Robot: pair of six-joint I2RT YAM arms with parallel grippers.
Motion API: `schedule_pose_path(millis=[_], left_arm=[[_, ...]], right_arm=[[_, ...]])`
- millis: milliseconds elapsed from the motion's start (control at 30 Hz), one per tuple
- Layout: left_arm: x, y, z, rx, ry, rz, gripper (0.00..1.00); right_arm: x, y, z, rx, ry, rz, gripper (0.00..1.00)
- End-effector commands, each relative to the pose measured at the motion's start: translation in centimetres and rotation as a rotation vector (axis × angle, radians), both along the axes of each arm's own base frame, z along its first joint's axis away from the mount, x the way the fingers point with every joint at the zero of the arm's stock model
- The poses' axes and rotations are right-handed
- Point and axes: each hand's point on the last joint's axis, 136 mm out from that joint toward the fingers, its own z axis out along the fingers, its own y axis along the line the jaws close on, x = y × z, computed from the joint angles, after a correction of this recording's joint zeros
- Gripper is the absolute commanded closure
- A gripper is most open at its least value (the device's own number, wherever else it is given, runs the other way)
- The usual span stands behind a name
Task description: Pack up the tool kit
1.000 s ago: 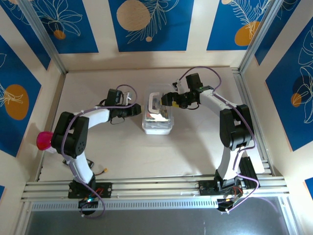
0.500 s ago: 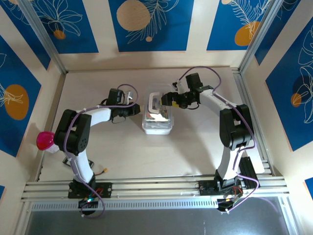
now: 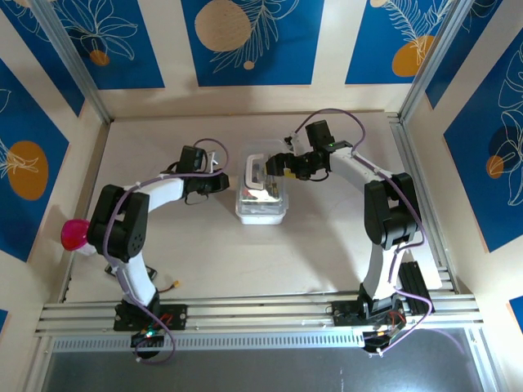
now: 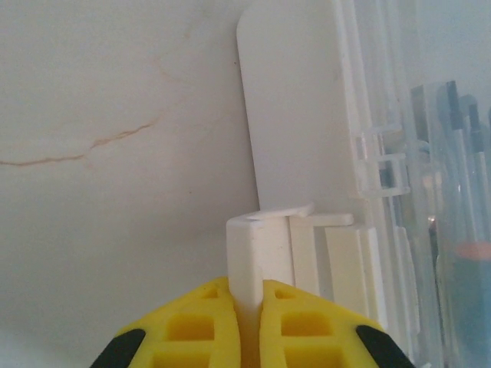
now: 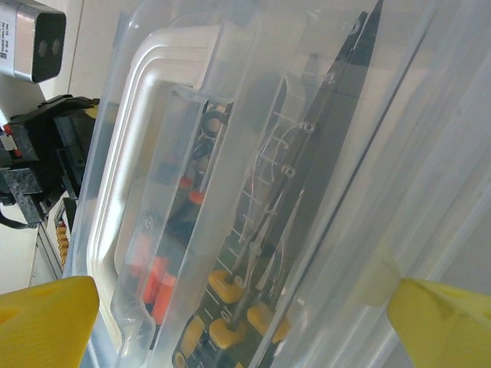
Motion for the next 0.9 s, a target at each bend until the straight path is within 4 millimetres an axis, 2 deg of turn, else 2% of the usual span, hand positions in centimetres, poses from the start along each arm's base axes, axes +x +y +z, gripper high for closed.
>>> schedule_pose_path(millis=[0, 200, 367, 533, 867], left_arm=[[0.7, -0.3, 3.5, 0.004, -0.084, -0.029, 0.94], [0.6, 0.0, 3.9, 0.03, -0.088, -0.029, 0.93], [0.4, -0.7, 4.5, 0.006, -0.105, -0.054, 0.7], [0.2, -2.2, 5.1, -0.05, -0.129, -0.094, 0.58], [-0.4, -4.3, 5.7, -0.138, -0.144, -0.136, 0.55]], right_arm=[[-3.3, 0.6, -5.4, -0.077, 0.191, 0.031, 0.0], [-3.4, 0.7, -5.5, -0.079, 0.193, 0.033, 0.0], [-3.4, 0.8, -5.5, -0.077, 0.195, 0.037, 0.0], [-3.5, 0.8, -5.6, -0.076, 0.198, 0.043, 0.0], [-3.7, 0.8, -5.8, -0.078, 0.205, 0.047, 0.0]])
